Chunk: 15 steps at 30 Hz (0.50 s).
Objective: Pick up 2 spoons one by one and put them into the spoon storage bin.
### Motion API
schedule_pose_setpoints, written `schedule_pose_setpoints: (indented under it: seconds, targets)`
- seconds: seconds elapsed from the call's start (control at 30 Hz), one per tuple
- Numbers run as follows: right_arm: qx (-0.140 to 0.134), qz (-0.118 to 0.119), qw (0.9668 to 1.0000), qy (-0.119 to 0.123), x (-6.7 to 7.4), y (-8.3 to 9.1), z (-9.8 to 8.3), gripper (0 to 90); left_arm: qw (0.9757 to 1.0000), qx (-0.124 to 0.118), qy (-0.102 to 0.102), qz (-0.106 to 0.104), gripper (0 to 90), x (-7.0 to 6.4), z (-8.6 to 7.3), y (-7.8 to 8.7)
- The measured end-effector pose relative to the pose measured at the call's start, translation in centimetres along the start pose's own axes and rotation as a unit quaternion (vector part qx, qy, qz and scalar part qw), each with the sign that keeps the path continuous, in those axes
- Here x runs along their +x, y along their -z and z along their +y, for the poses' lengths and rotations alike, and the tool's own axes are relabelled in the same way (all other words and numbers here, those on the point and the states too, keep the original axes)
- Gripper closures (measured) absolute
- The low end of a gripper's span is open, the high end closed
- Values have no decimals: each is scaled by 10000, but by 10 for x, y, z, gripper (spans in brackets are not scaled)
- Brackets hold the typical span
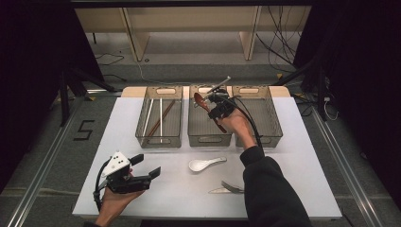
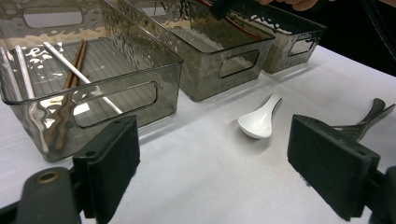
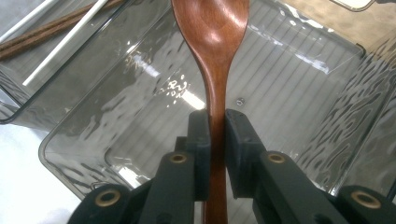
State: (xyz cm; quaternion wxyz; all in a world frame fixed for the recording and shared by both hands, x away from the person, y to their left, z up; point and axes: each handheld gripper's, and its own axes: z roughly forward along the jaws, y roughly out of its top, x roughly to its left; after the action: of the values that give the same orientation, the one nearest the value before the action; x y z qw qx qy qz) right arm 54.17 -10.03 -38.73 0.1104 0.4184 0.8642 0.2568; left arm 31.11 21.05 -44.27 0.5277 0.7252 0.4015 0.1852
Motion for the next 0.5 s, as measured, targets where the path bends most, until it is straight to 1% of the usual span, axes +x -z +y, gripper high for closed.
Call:
schedule_pose_setpoints:
  seconds: [0.13, 0.2, 0.33, 0.37, 0.43, 0.5]
  targets:
    - [75, 35, 10000, -42, 1, -2, 0, 814, 10000, 2, -5, 10, 166, 0, 0, 0]
    - [92, 53, 9999, -2, 1, -4, -1, 812, 10000, -6, 10, 8, 166, 0, 0, 0]
    - [205, 11, 9998, -21, 2, -8, -3, 796, 10000, -1, 4, 3, 166, 0, 0, 0]
    - [216, 38, 9998, -34, 1, -9, -4, 777, 10000, 1, 4, 3, 166, 0, 0, 0]
    - [275, 204, 9994, -84, 1, -10, -4, 703, 10000, 0, 8, 1, 166, 0, 0, 0]
    - [310, 193, 9993, -29, 2, -10, -4, 680, 10000, 0, 11, 9, 166, 0, 0, 0]
